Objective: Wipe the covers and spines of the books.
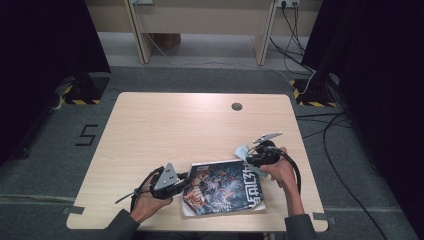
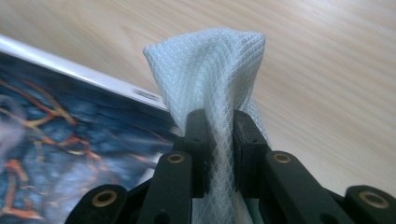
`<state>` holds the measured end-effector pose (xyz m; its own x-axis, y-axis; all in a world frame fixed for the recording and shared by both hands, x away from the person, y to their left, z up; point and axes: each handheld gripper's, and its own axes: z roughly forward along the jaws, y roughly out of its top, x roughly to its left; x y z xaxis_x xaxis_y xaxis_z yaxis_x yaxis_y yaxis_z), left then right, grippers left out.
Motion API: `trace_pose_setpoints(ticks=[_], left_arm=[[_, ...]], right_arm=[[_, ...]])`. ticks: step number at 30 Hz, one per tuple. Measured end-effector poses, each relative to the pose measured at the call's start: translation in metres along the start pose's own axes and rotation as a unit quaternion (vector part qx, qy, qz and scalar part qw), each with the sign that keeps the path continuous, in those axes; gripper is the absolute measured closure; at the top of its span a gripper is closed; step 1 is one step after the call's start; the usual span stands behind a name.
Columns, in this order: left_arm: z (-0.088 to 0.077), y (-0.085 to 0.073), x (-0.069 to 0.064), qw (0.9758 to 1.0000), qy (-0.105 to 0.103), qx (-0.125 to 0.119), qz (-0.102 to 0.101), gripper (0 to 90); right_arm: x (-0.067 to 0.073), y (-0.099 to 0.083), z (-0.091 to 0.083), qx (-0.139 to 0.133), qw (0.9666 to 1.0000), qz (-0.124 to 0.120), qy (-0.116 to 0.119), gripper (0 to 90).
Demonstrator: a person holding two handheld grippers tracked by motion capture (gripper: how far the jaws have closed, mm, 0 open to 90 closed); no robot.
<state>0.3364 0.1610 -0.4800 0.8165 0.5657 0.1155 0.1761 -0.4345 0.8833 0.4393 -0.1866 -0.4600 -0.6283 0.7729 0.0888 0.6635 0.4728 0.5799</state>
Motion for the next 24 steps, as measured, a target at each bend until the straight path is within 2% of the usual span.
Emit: trace_pose_setpoints(ticks=[4,6,8,9,14,16,18,20,24], left_arm=[[0.0,0.0,0.0,1.0,0.002,-0.002,-0.001,80.6],[-0.001,0.0,0.0,1.0,0.002,-0.002,-0.001,80.5],[-0.001,0.0,0.0,1.0,0.001,-0.001,0.001,80.5],[-0.001,0.0,0.0,1.0,0.001,-0.002,0.0,80.5],[0.0,0.0,0.0,1.0,0.001,-0.002,0.0,80.6],[-0.001,0.001,0.0,1.0,0.001,-0.002,0.001,80.6],[0.0,0.001,0.0,1.0,0.001,-0.003,0.0,80.6],[0.0,0.0,0.001,1.0,0.0,-0.003,-0.001,80.6],[0.0,0.0,0.0,1.0,0.001,-0.003,-0.001,80.6]], right_arm=[[0.021,0.012,-0.002,-0.006,0.9995,-0.028,0.012,78.6],[0.024,0.014,-0.003,-0.007,0.9993,-0.035,0.01,78.6],[0.019,0.012,-0.002,-0.008,0.9995,-0.028,0.015,78.5],[0.016,0.011,-0.001,-0.006,0.9996,-0.024,0.01,78.5],[-0.014,-0.004,0.006,0.013,0.999,0.014,-0.039,78.5],[-0.023,-0.009,0.007,0.015,0.9985,0.029,-0.044,78.5],[-0.025,-0.011,0.006,0.01,0.9986,0.037,-0.038,78.7],[-0.023,-0.01,0.005,0.014,0.9986,0.031,-0.041,78.7],[-0.017,-0.007,0.004,0.008,0.9995,0.018,-0.026,78.7]])
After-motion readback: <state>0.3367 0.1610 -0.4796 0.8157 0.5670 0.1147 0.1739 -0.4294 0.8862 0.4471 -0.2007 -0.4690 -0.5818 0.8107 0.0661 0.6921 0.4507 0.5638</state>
